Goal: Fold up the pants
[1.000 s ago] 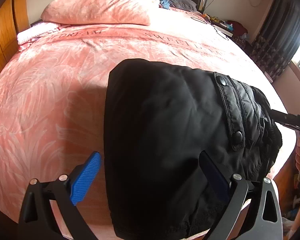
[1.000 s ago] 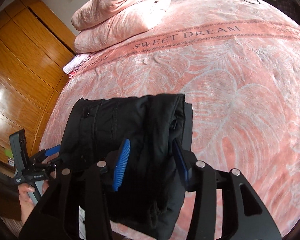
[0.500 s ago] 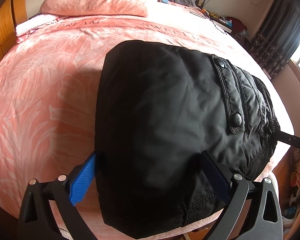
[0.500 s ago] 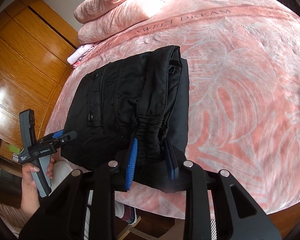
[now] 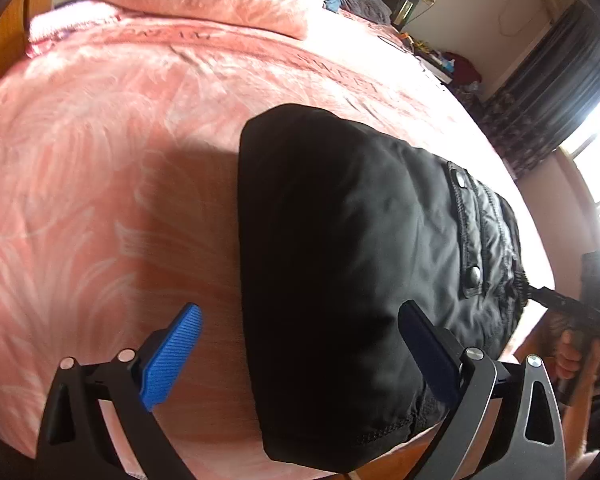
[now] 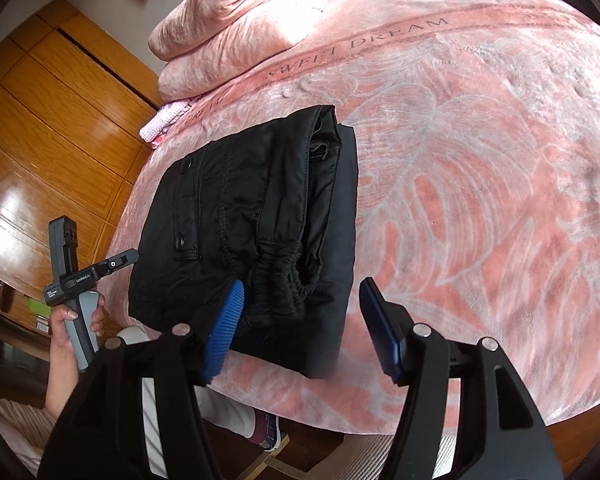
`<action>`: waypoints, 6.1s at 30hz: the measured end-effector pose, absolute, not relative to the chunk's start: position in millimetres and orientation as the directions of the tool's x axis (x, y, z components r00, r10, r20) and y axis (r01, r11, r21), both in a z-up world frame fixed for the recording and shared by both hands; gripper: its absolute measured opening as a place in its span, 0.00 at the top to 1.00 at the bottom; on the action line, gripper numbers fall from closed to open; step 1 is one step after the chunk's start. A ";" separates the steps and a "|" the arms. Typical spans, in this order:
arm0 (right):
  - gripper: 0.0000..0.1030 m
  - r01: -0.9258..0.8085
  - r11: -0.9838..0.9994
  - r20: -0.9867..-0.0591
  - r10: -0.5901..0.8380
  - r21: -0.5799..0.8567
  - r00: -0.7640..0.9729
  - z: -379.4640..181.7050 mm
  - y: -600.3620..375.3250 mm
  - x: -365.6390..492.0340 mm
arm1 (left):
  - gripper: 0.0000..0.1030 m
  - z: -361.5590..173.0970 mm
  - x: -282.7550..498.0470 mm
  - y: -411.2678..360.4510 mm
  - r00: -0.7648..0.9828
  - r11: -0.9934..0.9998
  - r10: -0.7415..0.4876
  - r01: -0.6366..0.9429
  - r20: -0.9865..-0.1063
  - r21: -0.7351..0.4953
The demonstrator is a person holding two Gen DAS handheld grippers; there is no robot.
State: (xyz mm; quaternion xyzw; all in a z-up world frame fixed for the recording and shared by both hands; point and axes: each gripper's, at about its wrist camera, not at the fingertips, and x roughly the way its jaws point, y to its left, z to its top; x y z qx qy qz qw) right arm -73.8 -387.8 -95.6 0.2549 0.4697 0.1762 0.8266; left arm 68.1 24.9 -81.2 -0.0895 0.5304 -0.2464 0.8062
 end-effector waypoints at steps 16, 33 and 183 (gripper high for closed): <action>0.29 0.013 0.544 -0.501 0.763 0.839 0.408 -153.6 -406.9 -41.1 | 0.04 -143.0 114.2 35.2 0.017 0.605 -0.781 0.266 -0.624 -0.750; 0.31 -0.026 0.467 -0.433 0.837 0.884 0.335 -175.6 -383.2 -15.6 | 0.04 -147.8 133.8 10.6 -0.118 0.457 -0.857 0.276 -0.502 -0.845; 0.03 0.065 0.994 -0.746 0.018 0.083 0.666 -38.8 -288.7 11.2 | 0.04 -16.8 96.2 -56.1 0.641 0.980 -0.087 0.195 -0.763 0.051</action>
